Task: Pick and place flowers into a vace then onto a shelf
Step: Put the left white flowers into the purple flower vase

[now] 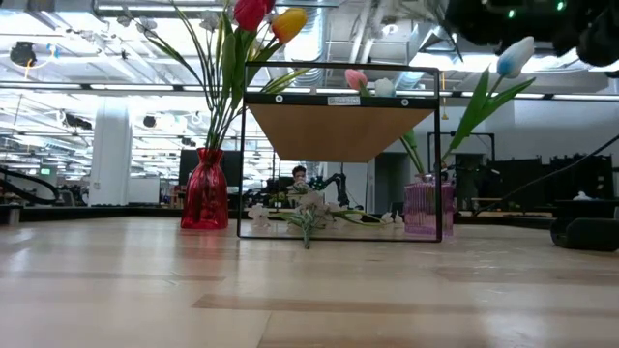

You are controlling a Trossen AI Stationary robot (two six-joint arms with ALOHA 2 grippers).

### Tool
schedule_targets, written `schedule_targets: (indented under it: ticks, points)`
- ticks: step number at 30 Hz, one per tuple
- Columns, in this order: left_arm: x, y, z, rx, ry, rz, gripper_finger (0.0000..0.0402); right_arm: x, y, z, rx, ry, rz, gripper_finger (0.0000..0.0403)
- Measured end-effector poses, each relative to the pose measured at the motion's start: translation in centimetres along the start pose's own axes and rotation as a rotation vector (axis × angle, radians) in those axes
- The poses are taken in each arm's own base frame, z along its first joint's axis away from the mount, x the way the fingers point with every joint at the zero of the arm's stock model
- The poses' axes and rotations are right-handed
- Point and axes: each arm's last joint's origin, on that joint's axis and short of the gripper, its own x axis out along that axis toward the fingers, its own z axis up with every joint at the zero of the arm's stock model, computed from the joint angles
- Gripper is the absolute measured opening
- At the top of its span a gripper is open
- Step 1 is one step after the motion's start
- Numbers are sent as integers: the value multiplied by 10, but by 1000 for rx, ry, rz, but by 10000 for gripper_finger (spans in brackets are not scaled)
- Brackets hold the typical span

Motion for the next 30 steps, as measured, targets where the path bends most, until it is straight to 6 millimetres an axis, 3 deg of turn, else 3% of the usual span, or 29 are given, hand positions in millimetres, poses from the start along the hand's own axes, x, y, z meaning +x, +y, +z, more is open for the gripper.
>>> schedule_targets:
  ticks: [3,7,13,17,22,24,30]
  points:
    - [0,0,0,1,0,-1,206,3,-14,-14,-41,62,54,0]
    - [0,-1,0,9,11,-25,206,10,-43,-26,46,92,171,0]
    - [0,-1,0,25,9,-22,206,14,-87,-31,150,72,315,0]
    - [0,-1,0,33,8,-20,206,11,-102,-39,197,36,390,0]
    - [0,-1,0,35,7,-19,206,-8,-103,-60,259,-45,447,0]
    - [0,-1,0,34,7,-19,206,-12,-99,-73,304,26,449,0]
    - [2,0,0,34,8,-12,206,-19,-73,-85,303,55,549,0]
